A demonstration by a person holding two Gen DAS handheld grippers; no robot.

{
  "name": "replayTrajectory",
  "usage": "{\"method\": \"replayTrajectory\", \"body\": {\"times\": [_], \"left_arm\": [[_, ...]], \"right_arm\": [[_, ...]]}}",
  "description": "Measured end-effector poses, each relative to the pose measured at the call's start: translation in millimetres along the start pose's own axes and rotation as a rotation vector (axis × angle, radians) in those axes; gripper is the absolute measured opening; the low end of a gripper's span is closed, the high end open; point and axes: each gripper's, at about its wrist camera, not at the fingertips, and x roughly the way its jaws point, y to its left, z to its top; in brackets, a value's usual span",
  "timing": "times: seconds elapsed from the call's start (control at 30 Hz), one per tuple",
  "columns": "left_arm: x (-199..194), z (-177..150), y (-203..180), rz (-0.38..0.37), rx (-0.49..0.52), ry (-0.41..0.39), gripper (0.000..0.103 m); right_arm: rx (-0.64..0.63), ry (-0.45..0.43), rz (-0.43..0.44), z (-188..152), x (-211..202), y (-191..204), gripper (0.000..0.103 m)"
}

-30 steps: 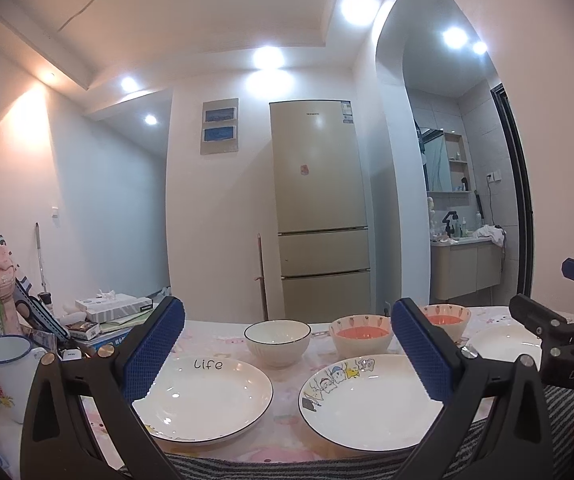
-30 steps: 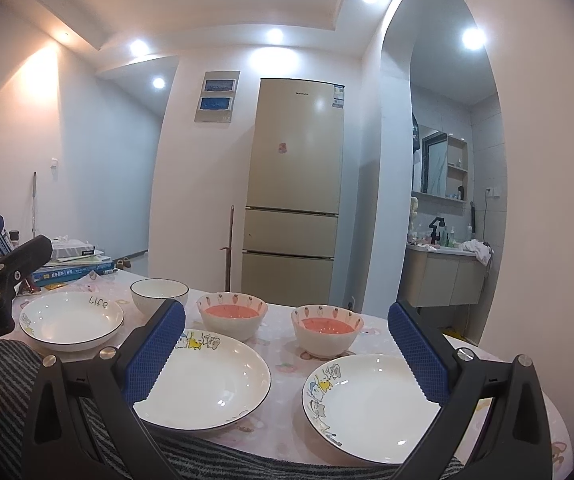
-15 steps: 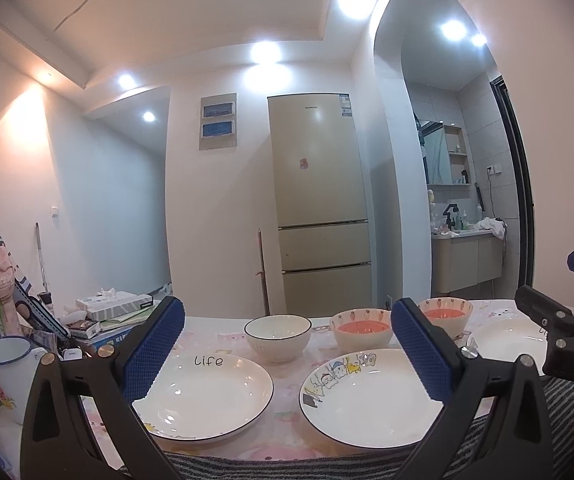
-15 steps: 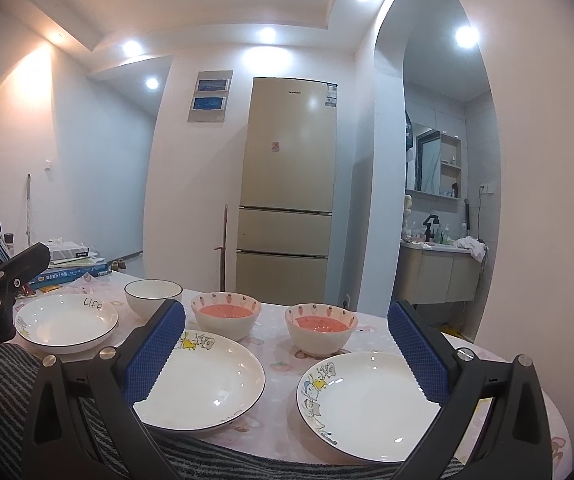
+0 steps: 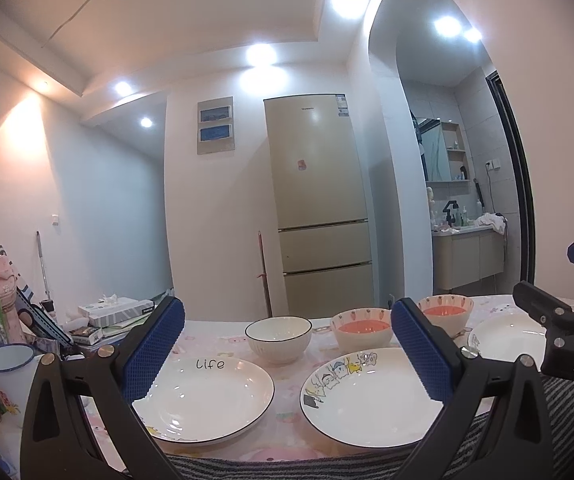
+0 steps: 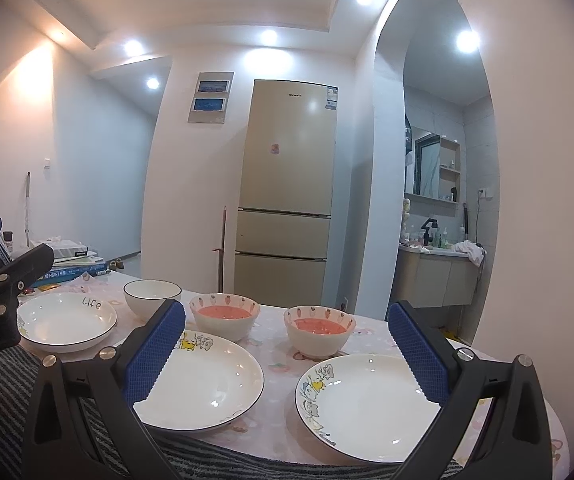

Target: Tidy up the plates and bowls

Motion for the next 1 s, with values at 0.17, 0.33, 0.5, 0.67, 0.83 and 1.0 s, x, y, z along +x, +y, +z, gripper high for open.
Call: {"method": "replayTrajectory", "body": {"times": [0.17,0.33,0.5,0.67,0.83,1.0], "left_arm": [[2.3,-0.9,2.0,-0.004,-0.011,0.014,0.103],[-0.4,-0.5,0.6,-0.001,-0.004,0.001,0.103],[-1.6,-0.8,-0.9,-0.003,0.004,-0.005,0.103],[-3.4,-1.5,-2.1,-0.003,0.0,-0.016,0.103],[-4.5,-1.2,-1.2,0.002,-0.003,-0.025,0.103],[-3.1,-1.8,0.8,0.006,-0.009,-0.02,0.103]], "right_arm": [[0.004,0.005,0.001,-0.2,0.0,0.0,0.103],[0.005,0.005,0.0,0.2,0.2,0.1,0.103],[0.004,0.006,0.0,0.0,0.1,-0.5,0.103],[0.013,0.014,0.001,-0.8,1.4,-2.3,0.103],[0.035,0.033,0.002,-1.7,5.8,-7.8,0.103],[0.038,0.035,0.001,-1.8,6.8,-9.6,0.103]]}}
